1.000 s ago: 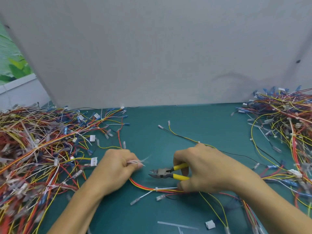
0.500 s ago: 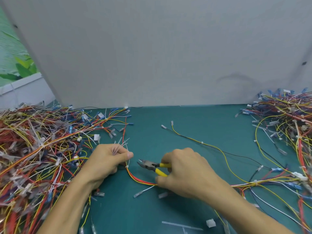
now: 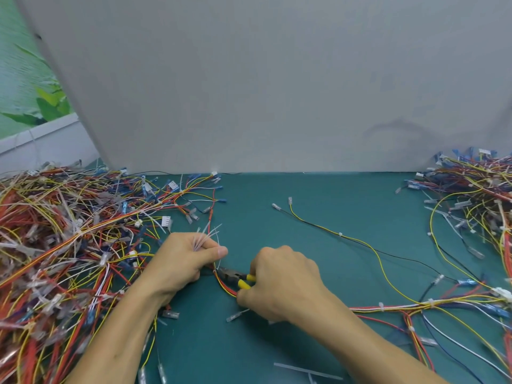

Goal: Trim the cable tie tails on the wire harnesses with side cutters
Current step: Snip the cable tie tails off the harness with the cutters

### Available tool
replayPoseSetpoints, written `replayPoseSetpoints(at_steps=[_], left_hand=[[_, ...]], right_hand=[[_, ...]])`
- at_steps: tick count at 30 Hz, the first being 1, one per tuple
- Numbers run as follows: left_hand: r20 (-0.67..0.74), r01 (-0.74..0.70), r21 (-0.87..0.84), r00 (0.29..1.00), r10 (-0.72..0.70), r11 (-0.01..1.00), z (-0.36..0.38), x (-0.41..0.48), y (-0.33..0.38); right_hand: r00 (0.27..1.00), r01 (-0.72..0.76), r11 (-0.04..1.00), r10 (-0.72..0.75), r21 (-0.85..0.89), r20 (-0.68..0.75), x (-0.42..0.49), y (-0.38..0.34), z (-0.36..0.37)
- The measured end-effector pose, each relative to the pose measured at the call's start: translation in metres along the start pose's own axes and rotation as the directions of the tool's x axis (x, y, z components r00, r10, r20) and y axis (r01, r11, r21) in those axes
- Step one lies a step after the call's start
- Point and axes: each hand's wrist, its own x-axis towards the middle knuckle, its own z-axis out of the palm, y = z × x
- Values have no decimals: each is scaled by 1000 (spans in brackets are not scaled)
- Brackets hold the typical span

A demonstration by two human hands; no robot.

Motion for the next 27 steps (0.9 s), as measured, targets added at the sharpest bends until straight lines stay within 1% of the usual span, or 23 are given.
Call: replayPoseSetpoints(at_steps=[8,21,27], left_hand=[[1,2,-29,1000,-2,1000,0,1,-3],[5,-1,-42,1000,1,999,-1,2,-3],[-2,1,-48,1000,-1,999,-1,2,-3]], right_hand=[[1000,30,999,-30,14,-3,1,1,0],[999,-9,996,5,88,49,3,4,-6],[999,5,996,-10,85,50,4,3,-6]])
